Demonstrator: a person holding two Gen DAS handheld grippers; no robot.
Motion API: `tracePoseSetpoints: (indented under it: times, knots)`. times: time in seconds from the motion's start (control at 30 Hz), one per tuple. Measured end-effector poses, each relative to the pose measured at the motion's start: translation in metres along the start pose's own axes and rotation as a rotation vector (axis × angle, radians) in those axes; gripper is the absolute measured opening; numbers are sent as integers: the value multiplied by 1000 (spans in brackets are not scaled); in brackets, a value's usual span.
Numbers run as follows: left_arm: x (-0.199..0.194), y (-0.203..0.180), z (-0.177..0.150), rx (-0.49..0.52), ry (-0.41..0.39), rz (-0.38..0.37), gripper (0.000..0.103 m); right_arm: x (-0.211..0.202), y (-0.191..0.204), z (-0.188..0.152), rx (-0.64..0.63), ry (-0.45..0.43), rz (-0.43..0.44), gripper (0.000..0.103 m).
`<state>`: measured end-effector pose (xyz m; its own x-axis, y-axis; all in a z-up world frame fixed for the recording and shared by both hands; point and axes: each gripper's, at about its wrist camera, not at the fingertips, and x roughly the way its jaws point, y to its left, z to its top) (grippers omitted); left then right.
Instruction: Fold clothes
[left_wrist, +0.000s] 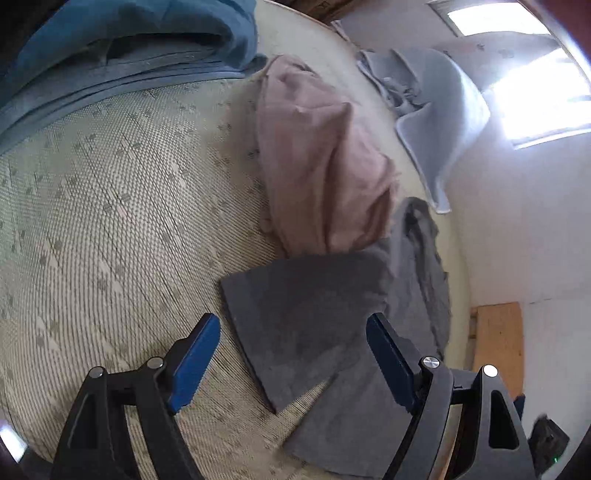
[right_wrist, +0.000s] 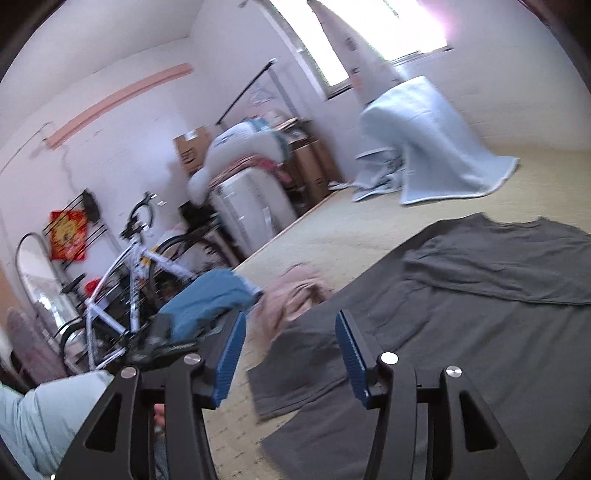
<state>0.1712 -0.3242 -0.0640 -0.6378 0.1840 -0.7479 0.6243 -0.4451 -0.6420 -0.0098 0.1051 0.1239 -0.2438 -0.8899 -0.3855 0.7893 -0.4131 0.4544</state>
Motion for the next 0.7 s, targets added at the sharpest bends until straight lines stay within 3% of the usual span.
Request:
tracePoseSetpoints:
  times: [0.07, 0.17, 0.33, 0.47, 0.7]
  knots:
    - [4, -5, 3, 23, -13, 23, 85, 20, 2, -12, -14, 40, 20, 55]
    - [9, -8, 4, 24, -10, 27, 85, 62, 17, -39, -130, 145, -30, 55]
    - [8, 1, 8, -33, 4, -20, 85, 134, 48, -85, -379, 319, -84, 53]
    - [10, 2, 9, -32, 37, -62, 85, 171, 69, -110, -494, 400, -87, 49]
    - [9, 3, 8, -21, 73, -97, 85, 218, 79, -131, -532, 499, -118, 41]
